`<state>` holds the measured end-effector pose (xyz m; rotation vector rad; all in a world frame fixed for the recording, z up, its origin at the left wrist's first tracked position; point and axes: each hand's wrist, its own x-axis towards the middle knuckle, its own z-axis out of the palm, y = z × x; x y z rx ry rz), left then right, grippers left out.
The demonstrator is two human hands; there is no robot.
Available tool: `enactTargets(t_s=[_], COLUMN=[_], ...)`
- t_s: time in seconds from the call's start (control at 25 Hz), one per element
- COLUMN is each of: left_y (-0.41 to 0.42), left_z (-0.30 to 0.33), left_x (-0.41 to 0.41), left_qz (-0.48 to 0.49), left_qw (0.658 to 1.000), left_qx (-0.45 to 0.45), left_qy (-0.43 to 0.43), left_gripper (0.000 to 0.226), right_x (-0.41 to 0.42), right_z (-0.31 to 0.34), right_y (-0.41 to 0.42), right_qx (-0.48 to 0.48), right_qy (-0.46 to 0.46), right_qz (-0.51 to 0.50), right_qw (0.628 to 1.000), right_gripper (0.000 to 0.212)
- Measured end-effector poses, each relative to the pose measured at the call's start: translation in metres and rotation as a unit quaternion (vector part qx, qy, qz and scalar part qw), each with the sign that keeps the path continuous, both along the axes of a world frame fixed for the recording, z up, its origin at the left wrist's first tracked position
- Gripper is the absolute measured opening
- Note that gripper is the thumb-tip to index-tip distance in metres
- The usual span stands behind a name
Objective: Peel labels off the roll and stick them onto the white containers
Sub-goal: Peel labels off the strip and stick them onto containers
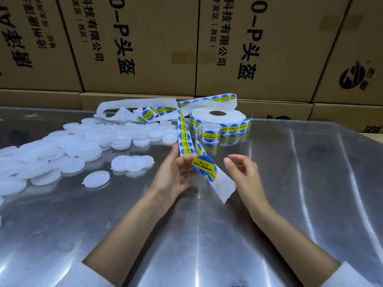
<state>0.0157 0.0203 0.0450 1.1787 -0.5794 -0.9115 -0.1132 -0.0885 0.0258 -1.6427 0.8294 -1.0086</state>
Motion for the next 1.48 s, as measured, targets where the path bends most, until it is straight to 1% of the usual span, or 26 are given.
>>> enactTargets(t_s=[0.08, 0.16, 0.2, 0.24, 0.28, 0.32, 0.36, 0.4, 0.44, 0.48, 0.56, 0.64, 0.68, 0.76, 0.8, 0.88, 0.92, 0.96, 1.0, 1.04, 1.08, 1.12, 1.16, 1.2, 1.32, 1.48], left_y=[-0.001, -0.002, -0.002, -0.001, 0.0, 0.001, 0.004, 0.008, 0.012, 0.016, 0.023, 0.024, 0.023, 0.024, 0.024, 0.024, 0.024, 0.023, 0.022, 0.018, 0.015, 0.013, 0.011, 0.009, 0.004, 0.004], left_z=[-0.002, -0.003, -0.002, -0.003, -0.004, -0.008, -0.012, -0.017, -0.021, -0.024, -0.029, -0.034, -0.033, -0.026, -0.023, -0.018, -0.015, -0.012, -0.008, -0.004, 0.001, 0.004, 0.004, 0.003, -0.001, -0.003], left_x=[0.0, -0.001, -0.002, -0.002, 0.003, 0.012, 0.024, 0.037, 0.051, 0.063, 0.077, 0.081, 0.08, 0.072, 0.066, 0.057, 0.051, 0.046, 0.041, 0.036, 0.027, 0.018, 0.01, 0.005, -0.009, -0.012], left_qz=[-0.024, -0.045, -0.051, -0.038, 0.0, 0.059, 0.131, 0.184, 0.205, 0.203, 0.169, 0.17, 0.181, 0.189, 0.183, 0.183, 0.198, 0.212, 0.215, 0.192, 0.133, 0.072, 0.026, -0.005, -0.054, -0.072], left_qw=[0.999, 0.998, 0.998, 0.997, 0.988, 0.952, 0.87, 0.774, 0.707, 0.674, 0.656, 0.638, 0.641, 0.669, 0.67, 0.655, 0.668, 0.71, 0.791, 0.889, 0.963, 0.992, 0.999, 1.0, 0.998, 0.994], left_qx=[0.027, 0.04, 0.04, 0.044, 0.057, 0.091, 0.15, 0.213, 0.282, 0.354, 0.46, 0.457, 0.421, 0.354, 0.344, 0.324, 0.296, 0.256, 0.197, 0.124, 0.064, 0.031, 0.017, 0.012, -0.001, -0.015], left_qy=[-0.003, -0.015, -0.021, -0.055, -0.143, -0.287, -0.45, -0.567, -0.616, -0.615, -0.574, -0.596, -0.616, -0.626, -0.632, -0.658, -0.654, -0.62, -0.539, -0.398, -0.228, -0.095, -0.021, 0.013, 0.043, 0.081], left_gripper=[0.059, 0.059, 0.058, 0.055, 0.05, 0.045, 0.043, 0.048, 0.057, 0.065, 0.072, 0.062, 0.051, 0.031, 0.026, 0.027, 0.028, 0.029, 0.029, 0.027, 0.025, 0.025, 0.025, 0.026, 0.029, 0.03], right_x=[-0.003, -0.003, -0.003, -0.003, -0.003, -0.004, -0.004, -0.004, -0.004, -0.003, -0.001, -0.001, -0.002, -0.003, -0.003, -0.004, -0.005, -0.006, -0.007, -0.008, -0.009, -0.009, -0.009, -0.008, -0.009, -0.01], right_z=[-0.002, -0.002, -0.002, -0.001, -0.001, 0.0, 0.0, 0.0, -0.001, -0.002, -0.004, -0.005, -0.005, -0.004, -0.003, 0.0, 0.002, 0.005, 0.007, 0.009, 0.01, 0.011, 0.012, 0.012, 0.014, 0.014], right_y=[0.008, 0.012, 0.01, 0.009, 0.008, 0.007, 0.007, 0.008, 0.009, 0.01, 0.012, 0.011, 0.01, 0.009, 0.009, 0.009, 0.009, 0.008, 0.008, 0.007, 0.007, 0.007, 0.008, 0.009, 0.013, 0.015], right_qx=[-0.063, -0.079, -0.086, -0.091, -0.092, -0.088, -0.085, -0.083, -0.083, -0.084, -0.083, -0.078, -0.074, -0.062, -0.053, -0.042, -0.038, -0.031, -0.021, -0.008, 0.004, 0.013, 0.017, 0.023, 0.057, 0.074], right_qy=[0.028, 0.045, 0.048, 0.047, 0.046, 0.041, 0.037, 0.034, 0.031, 0.029, 0.025, 0.019, 0.018, 0.015, 0.01, -0.003, -0.012, -0.022, -0.034, -0.048, -0.063, -0.073, -0.077, -0.077, -0.073, -0.038], right_qz=[0.048, 0.064, 0.056, 0.046, 0.038, 0.036, 0.039, 0.046, 0.055, 0.061, 0.063, 0.062, 0.063, 0.061, 0.06, 0.053, 0.05, 0.051, 0.058, 0.07, 0.085, 0.102, 0.119, 0.136, 0.176, 0.17], right_qw=[0.996, 0.994, 0.994, 0.994, 0.994, 0.995, 0.995, 0.995, 0.995, 0.994, 0.994, 0.995, 0.995, 0.996, 0.997, 0.998, 0.998, 0.998, 0.998, 0.996, 0.994, 0.992, 0.99, 0.987, 0.98, 0.982], right_gripper=[0.017, 0.007, 0.007, 0.01, 0.012, 0.013, 0.013, 0.013, 0.012, 0.011, 0.01, 0.007, 0.006, 0.005, 0.003, 0.004, 0.005, 0.006, 0.007, 0.007, 0.007, 0.007, 0.009, 0.011, 0.009, 0.013])
